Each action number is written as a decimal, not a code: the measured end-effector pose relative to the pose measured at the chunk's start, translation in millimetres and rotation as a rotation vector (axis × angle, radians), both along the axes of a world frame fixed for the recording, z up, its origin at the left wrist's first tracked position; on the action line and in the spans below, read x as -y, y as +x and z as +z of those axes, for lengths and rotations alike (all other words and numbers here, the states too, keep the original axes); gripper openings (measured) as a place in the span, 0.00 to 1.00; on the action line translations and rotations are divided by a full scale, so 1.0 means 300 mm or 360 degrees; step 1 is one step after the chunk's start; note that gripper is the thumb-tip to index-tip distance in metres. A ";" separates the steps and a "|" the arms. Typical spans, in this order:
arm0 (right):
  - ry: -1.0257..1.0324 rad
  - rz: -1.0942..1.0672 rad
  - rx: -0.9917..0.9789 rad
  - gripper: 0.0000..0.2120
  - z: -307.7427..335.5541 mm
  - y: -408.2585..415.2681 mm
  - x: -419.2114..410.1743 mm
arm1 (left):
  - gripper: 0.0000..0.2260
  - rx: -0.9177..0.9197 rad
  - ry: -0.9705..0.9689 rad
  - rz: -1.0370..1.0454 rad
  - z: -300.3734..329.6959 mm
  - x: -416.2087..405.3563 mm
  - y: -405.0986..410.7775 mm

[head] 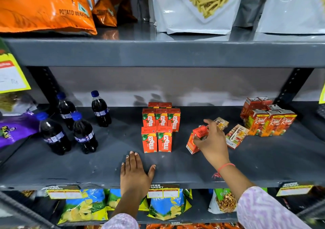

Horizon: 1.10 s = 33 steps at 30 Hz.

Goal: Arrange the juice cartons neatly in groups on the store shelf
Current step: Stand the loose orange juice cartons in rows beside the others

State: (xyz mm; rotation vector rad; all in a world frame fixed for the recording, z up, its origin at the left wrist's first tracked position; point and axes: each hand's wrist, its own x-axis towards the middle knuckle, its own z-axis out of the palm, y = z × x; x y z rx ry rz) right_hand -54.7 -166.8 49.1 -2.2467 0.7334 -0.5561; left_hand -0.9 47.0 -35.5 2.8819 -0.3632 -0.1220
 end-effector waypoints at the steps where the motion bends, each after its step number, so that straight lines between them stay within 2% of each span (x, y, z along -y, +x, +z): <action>1: 0.0008 0.0031 -0.0006 0.31 0.003 0.012 -0.009 | 0.35 0.0007 0.0005 0.0003 0.001 0.000 0.000; 6: 0.0001 0.0141 -0.0026 0.31 0.010 0.075 -0.061 | 0.39 0.0041 0.0025 0.0004 -0.012 -0.002 0.004; 14: 0.0062 0.0246 -0.0078 0.27 -0.033 0.119 -0.085 | 0.35 0.0043 0.0032 0.0002 -0.017 -0.002 0.007; 22: 0.0522 0.0308 -0.0103 0.42 -0.106 0.103 -0.048 | 0.36 0.0008 0.0025 -0.0003 -0.014 -0.002 0.007; 26: 0.0782 0.0458 -0.0181 0.49 -0.118 0.115 -0.014 | 0.36 0.0000 0.0036 0.0002 -0.013 -0.001 0.009; 28: 0.0938 0.0567 -0.0239 0.44 -0.103 0.123 0.001 | 0.36 -0.0004 0.0038 -0.0002 -0.011 -0.001 0.008; 31: 0.0972 0.0673 -0.0305 0.30 -0.101 0.138 0.013 | 0.36 -0.0004 0.0046 -0.0008 -0.011 -0.002 0.007; 33: 0.0952 0.0665 -0.0275 0.28 -0.113 0.143 0.010 | 0.36 -0.0004 0.0041 -0.0002 -0.011 -0.001 0.007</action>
